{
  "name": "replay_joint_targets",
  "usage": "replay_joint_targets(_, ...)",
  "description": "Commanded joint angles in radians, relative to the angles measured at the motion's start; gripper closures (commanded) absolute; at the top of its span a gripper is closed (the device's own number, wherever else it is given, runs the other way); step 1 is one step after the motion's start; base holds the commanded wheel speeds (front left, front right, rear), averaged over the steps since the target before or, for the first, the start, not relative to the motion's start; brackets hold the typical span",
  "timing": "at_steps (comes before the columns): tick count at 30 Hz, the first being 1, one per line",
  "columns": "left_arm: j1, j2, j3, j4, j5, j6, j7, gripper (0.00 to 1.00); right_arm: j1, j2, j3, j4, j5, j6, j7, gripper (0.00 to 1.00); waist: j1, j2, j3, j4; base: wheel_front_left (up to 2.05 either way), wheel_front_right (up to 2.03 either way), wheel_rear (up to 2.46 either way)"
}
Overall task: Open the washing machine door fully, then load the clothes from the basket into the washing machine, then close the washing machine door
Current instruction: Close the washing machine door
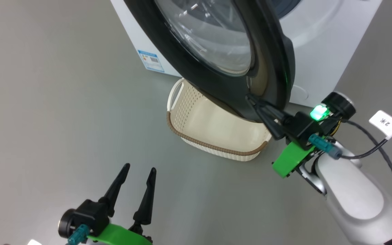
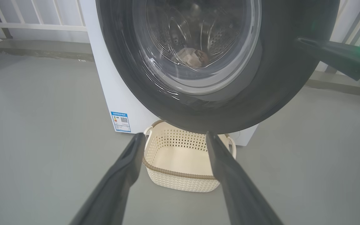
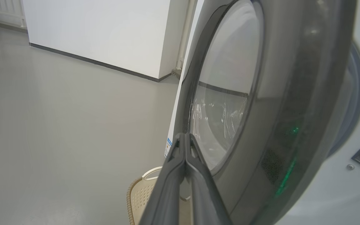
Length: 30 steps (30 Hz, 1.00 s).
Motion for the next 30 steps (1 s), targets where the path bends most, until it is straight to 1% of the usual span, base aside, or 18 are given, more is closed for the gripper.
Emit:
replay_joint_targets(1, -0.037, 0.008, 0.029, -0.021, -0.004, -0.002, -0.006, 0.0, -0.018, 0.009, 0.001, -0.015, 0.007, 0.002, -0.005, 1.0, 0.0, -0.0001, 0.022, 0.012, 0.0, 0.0, 0.0)
replay_joint_targets(5, -0.043, 0.007, 0.026, -0.025, -0.007, -0.002, -0.006, 0.0, -0.035, 0.009, -0.037, 0.014, -0.005, 0.002, -0.005, 1.0, 0.0, -0.0001, 0.038, 0.011, 0.0, 0.0, 0.0)
replay_joint_targets(7, -0.047, 0.006, 0.032, -0.034, -0.033, -0.002, -0.006, 0.0, -0.044, 0.007, -0.054, 0.026, -0.01, 0.002, -0.005, 1.0, 0.0, -0.0001, 0.048, 0.011, 0.0, 0.0, 0.0)
replay_joint_targets(15, -0.063, 0.006, 0.019, -0.054, -0.08, -0.002, -0.006, 0.0, -0.097, -0.024, -0.128, 0.058, -0.024, 0.002, -0.005, 1.0, 0.0, -0.0001, 0.095, 0.021, 0.0, 0.0, 0.0)
replay_joint_targets(20, -0.078, 0.006, 0.003, -0.062, -0.103, -0.002, -0.006, 0.0, -0.151, -0.049, -0.175, 0.071, -0.036, 0.002, -0.005, 1.0, 0.0, -0.0001, 0.139, 0.035, 0.0, 0.0, 0.0)
replay_joint_targets(30, -0.103, 0.006, -0.03, -0.07, -0.157, -0.002, -0.006, 0.0, -0.297, -0.131, -0.21, 0.122, -0.049, 0.002, -0.005, 1.0, 0.0, -0.0001, 0.219, 0.074, 0.0, 0.0, 0.0)
